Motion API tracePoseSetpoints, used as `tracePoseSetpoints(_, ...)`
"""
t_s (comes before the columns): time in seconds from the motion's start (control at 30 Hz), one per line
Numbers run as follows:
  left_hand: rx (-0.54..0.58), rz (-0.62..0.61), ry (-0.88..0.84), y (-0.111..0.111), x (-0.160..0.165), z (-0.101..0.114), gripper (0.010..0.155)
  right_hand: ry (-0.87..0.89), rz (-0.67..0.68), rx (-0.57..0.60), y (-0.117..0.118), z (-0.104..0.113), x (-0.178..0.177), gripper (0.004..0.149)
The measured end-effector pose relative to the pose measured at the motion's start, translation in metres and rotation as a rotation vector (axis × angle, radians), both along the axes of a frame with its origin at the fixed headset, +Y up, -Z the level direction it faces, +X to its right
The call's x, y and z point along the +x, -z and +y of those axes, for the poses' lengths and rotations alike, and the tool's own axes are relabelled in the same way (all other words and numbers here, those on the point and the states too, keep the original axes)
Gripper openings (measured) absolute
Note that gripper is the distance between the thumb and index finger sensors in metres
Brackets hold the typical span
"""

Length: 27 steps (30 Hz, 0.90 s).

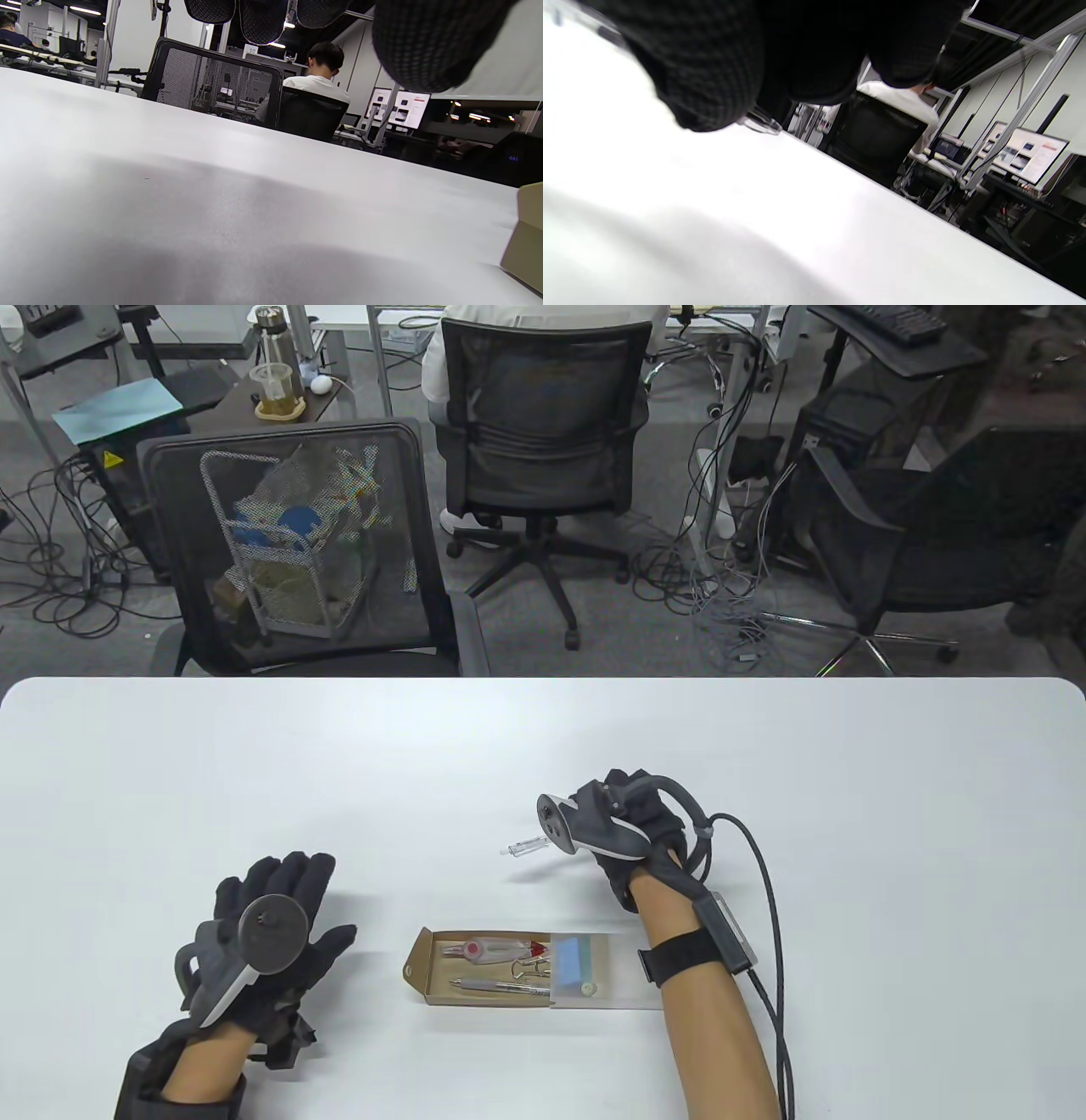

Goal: Pack snap-button pull-out pencil case

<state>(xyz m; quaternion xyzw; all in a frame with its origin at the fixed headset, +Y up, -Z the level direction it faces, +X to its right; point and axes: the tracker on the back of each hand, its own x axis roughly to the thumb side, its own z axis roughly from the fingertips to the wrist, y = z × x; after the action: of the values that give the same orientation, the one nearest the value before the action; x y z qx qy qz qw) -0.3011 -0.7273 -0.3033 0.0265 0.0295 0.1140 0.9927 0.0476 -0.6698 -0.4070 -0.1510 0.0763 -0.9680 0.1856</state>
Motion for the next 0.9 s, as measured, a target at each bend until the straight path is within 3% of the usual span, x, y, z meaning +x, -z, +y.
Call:
tracePoseSetpoints(0.17,0.004,0.003,-0.016,0.000,-0.003,0.000,0.088,0.110,0.038,0.042,-0.048,0.015,0.002,0.047)
tracePoseSetpoints(0.43,0.011,0.009,-0.002,0.000,-0.003,0.000,0.088,0.188,0.073,0.048,-0.106,0.002,0.010,0.046)
tracePoseSetpoints(0.73,0.031,0.012,0.001,-0.002,-0.002,0.005,0.087,0.200,0.117,0.055,-0.109,-0.017,0.006,0.045)
tracePoseSetpoints(0.9,0.178,-0.020,-0.017,-0.014,0.011,0.032,0.083,0.192,0.124,0.065,-0.110,-0.017,0.003,0.045)
